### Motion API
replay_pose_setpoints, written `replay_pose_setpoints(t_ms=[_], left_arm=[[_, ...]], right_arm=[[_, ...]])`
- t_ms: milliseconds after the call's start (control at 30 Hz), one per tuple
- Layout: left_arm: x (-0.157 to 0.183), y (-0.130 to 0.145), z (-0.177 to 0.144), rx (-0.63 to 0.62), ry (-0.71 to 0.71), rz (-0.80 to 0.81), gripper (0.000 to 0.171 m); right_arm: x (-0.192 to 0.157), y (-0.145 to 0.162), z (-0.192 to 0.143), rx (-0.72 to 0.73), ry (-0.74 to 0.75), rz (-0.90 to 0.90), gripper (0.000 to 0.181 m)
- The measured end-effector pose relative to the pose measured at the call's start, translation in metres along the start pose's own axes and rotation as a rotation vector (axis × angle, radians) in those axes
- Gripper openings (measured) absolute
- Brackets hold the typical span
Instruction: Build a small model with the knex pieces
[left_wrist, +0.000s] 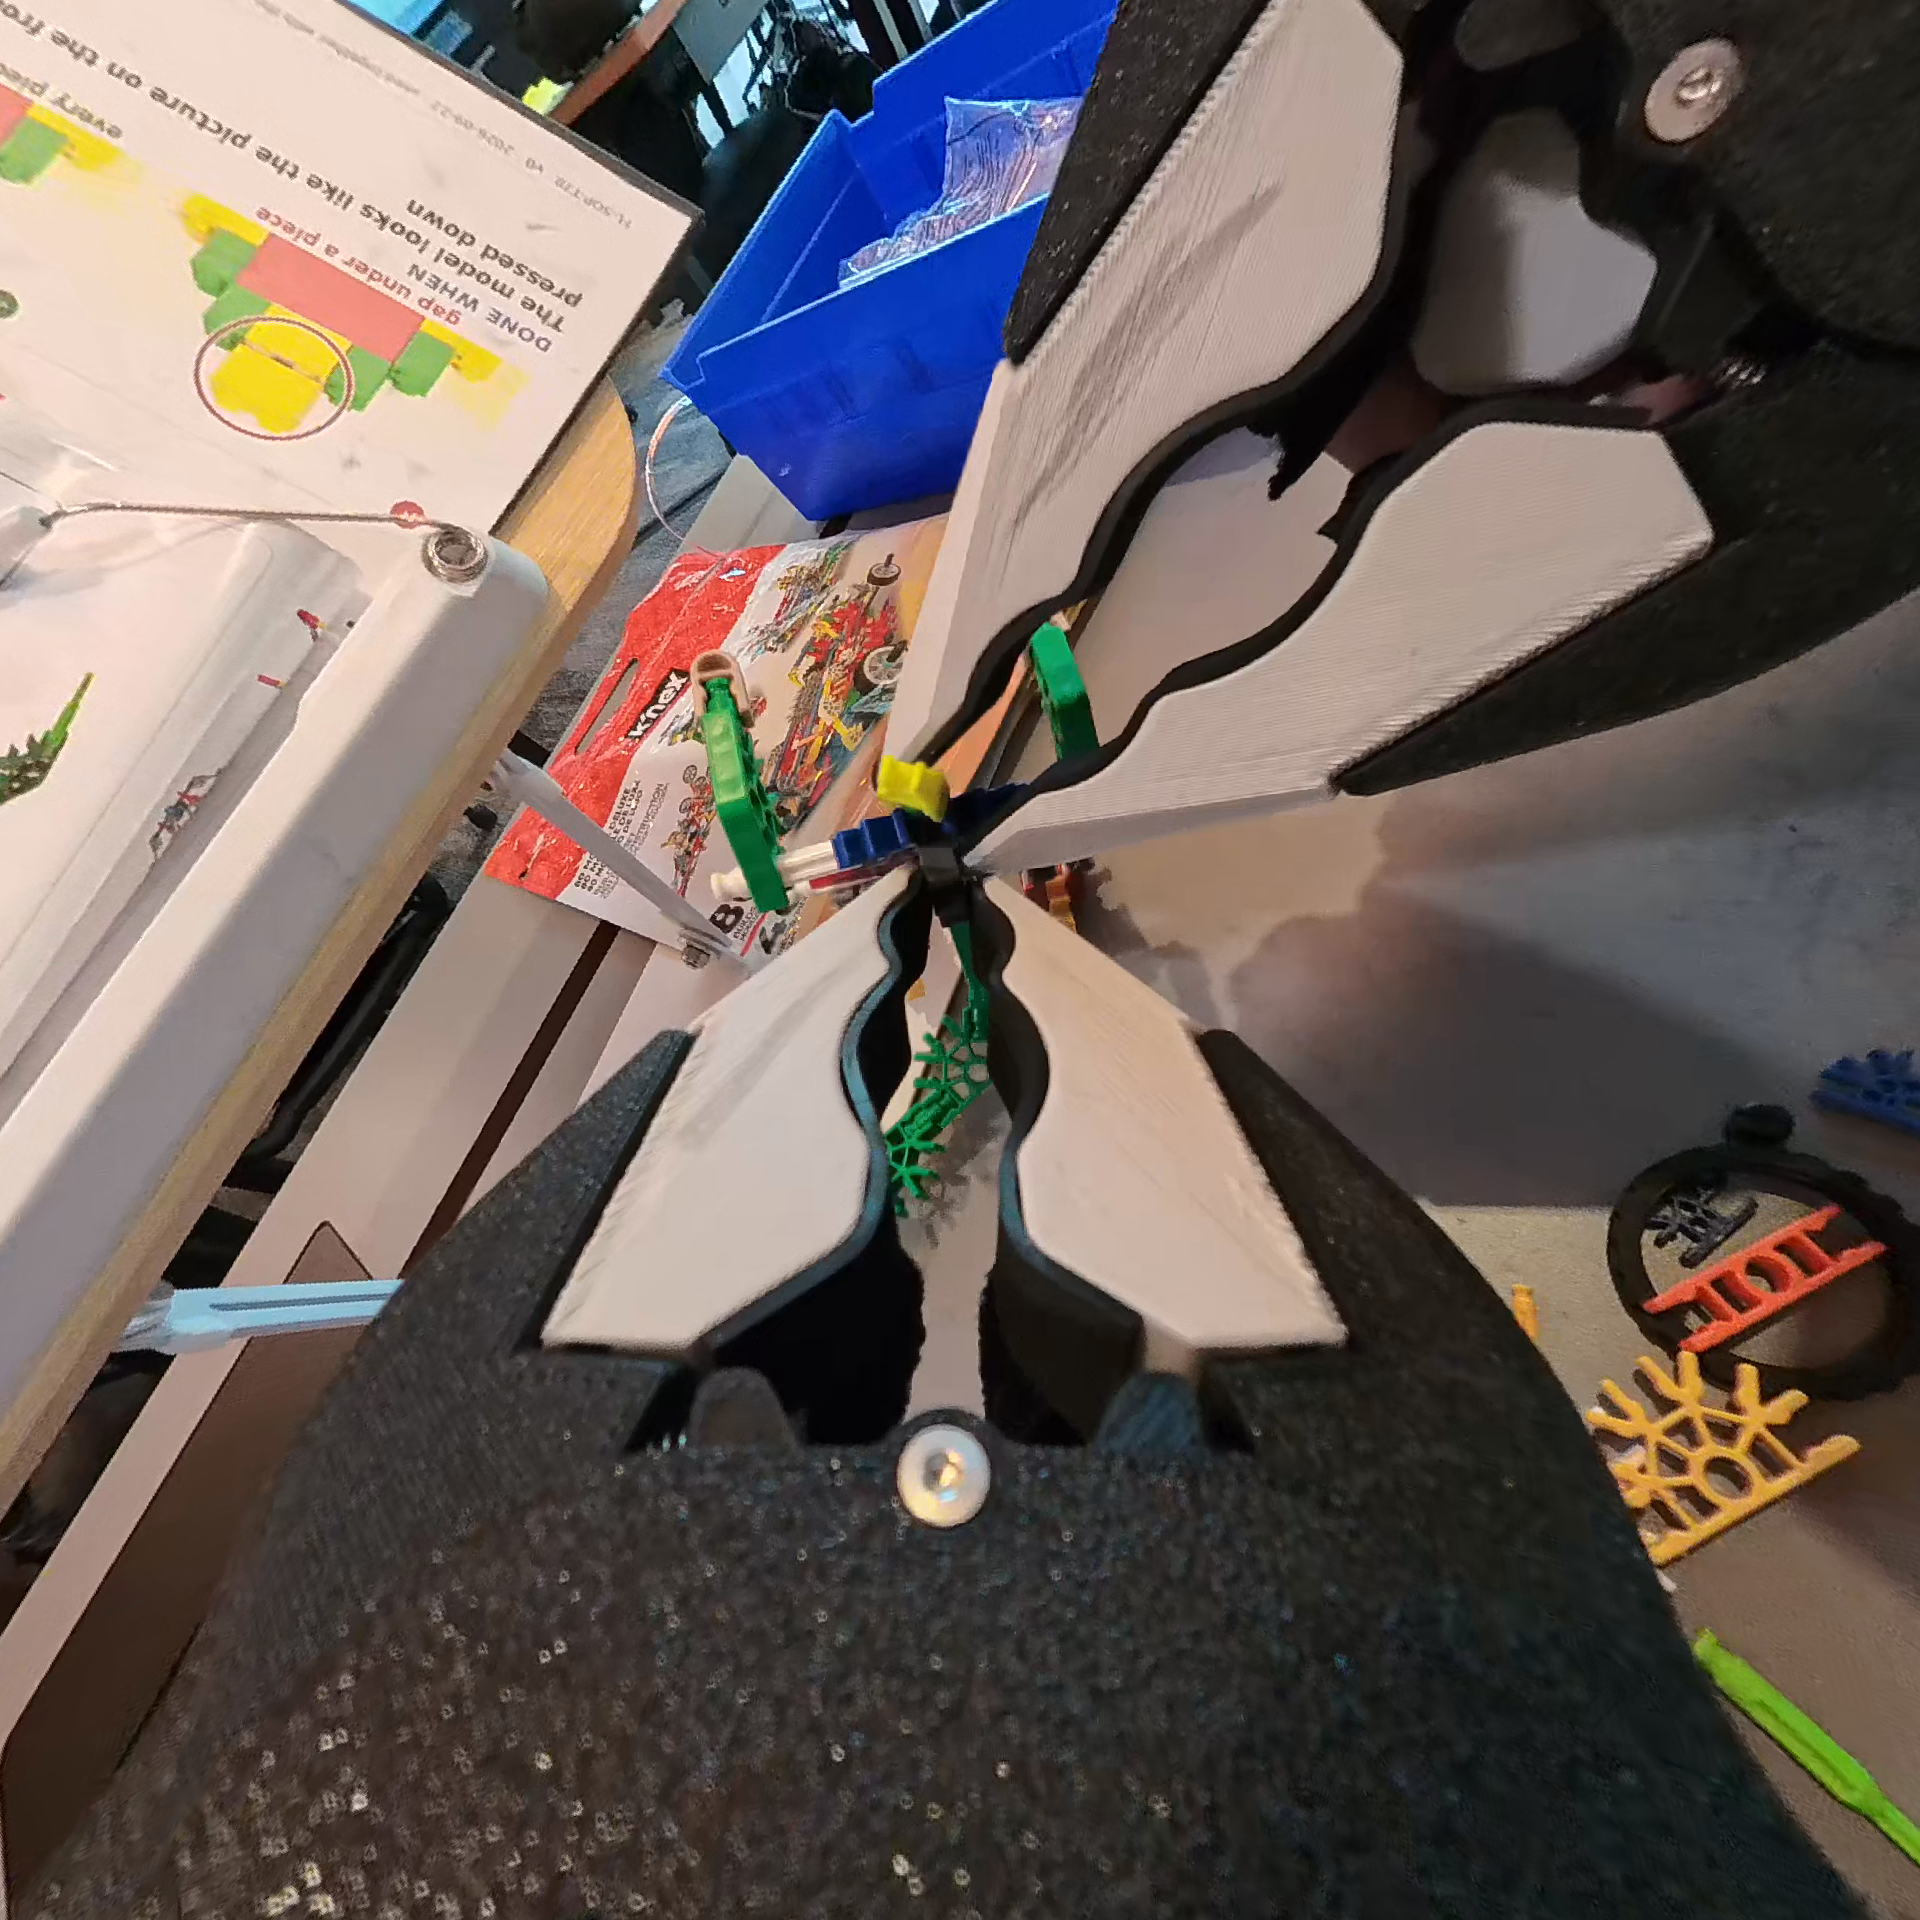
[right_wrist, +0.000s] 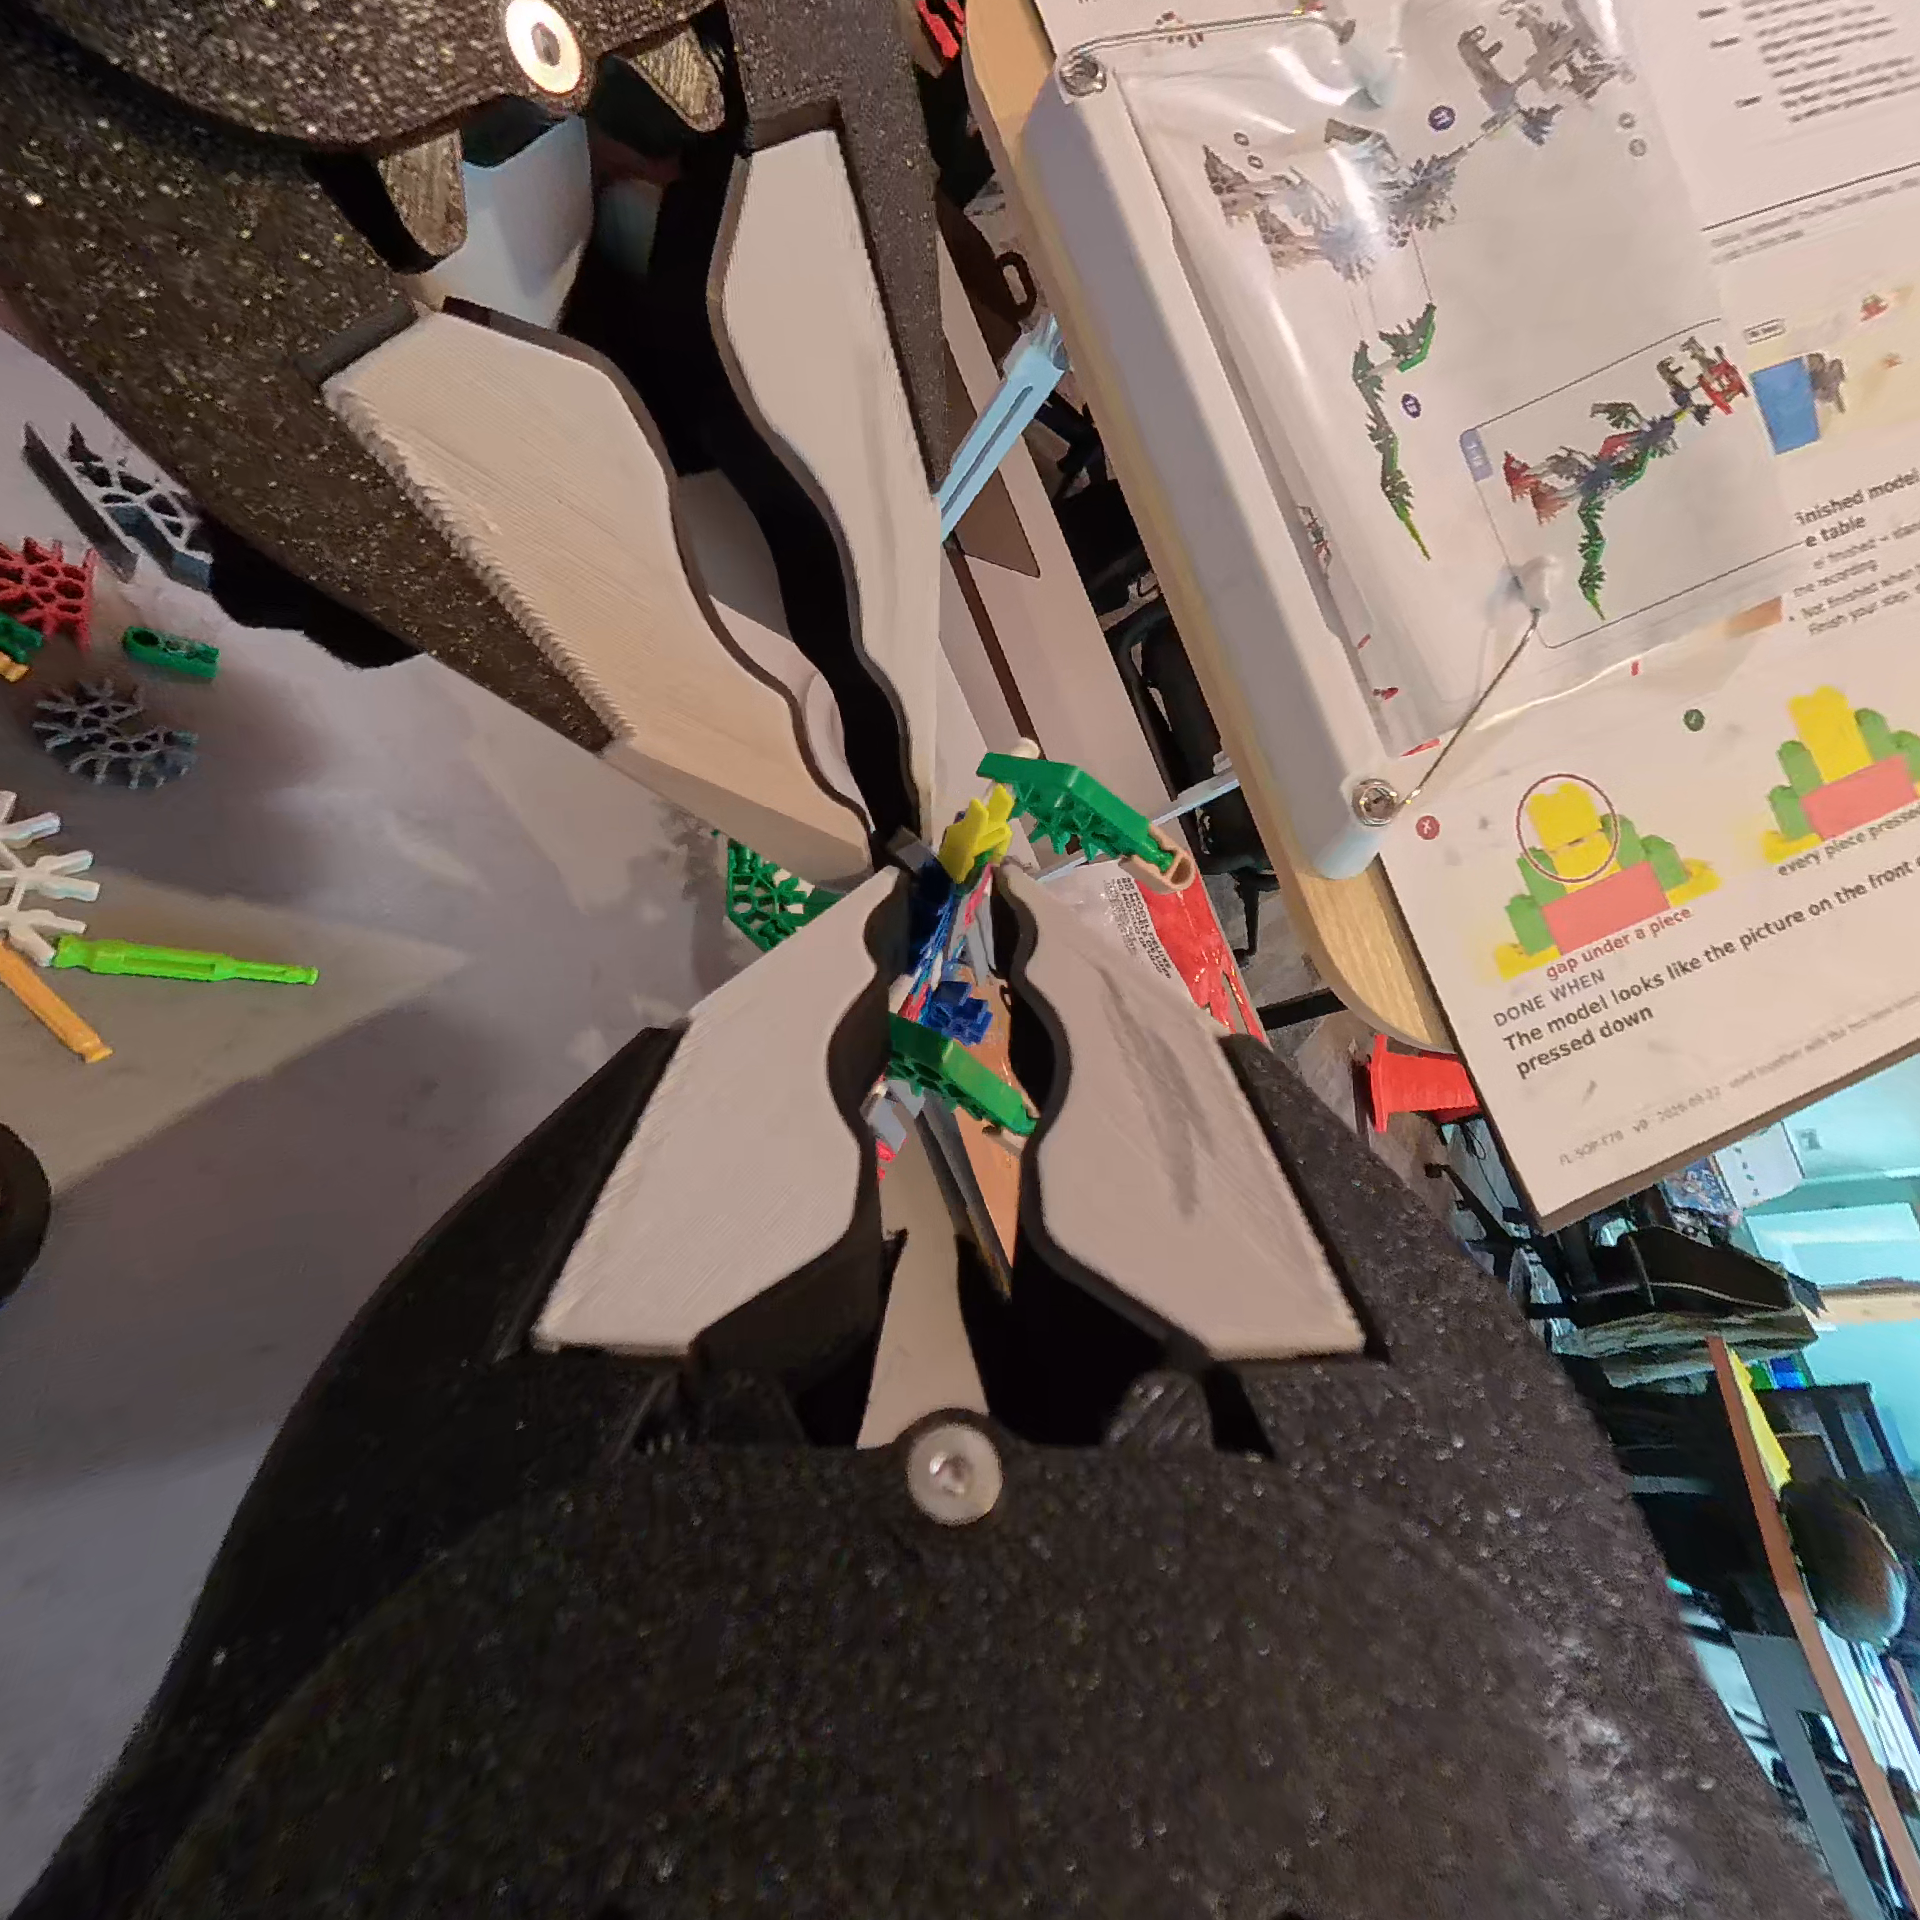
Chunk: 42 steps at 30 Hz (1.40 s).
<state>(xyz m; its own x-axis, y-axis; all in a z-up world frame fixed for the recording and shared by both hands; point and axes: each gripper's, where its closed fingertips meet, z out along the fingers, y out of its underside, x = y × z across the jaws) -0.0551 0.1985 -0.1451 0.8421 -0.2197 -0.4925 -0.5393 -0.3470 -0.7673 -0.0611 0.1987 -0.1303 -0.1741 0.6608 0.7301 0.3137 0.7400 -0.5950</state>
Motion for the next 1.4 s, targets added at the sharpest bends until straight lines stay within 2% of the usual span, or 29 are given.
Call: replay_pose_setpoints(t_ms=[200,533,1100,1400], left_arm=[[-0.0006,-0.0017,-0.0003,0.010,-0.001,-0.018,0.003],[-0.0034,-0.0069,-0.0029,0.035,-0.013,-0.035,0.003],[-0.0026,-0.0051,0.0020,0.001,-0.069,0.039,0.000],[-0.0059,-0.0095,-0.0037,0.038,-0.022,0.004,0.003]], right_arm=[[0.0045,0.0001,-0.0013,0.000,0.024,0.025,0.018],[0.0049,-0.0049,-0.0041,0.004,0.044,0.013,0.009],[-0.0007,-0.0021,-0.0015,-0.058,0.048,-0.138,0.005],[0.0063,-0.0053,-0.0052,0.013,-0.008,0.024,0.011]])
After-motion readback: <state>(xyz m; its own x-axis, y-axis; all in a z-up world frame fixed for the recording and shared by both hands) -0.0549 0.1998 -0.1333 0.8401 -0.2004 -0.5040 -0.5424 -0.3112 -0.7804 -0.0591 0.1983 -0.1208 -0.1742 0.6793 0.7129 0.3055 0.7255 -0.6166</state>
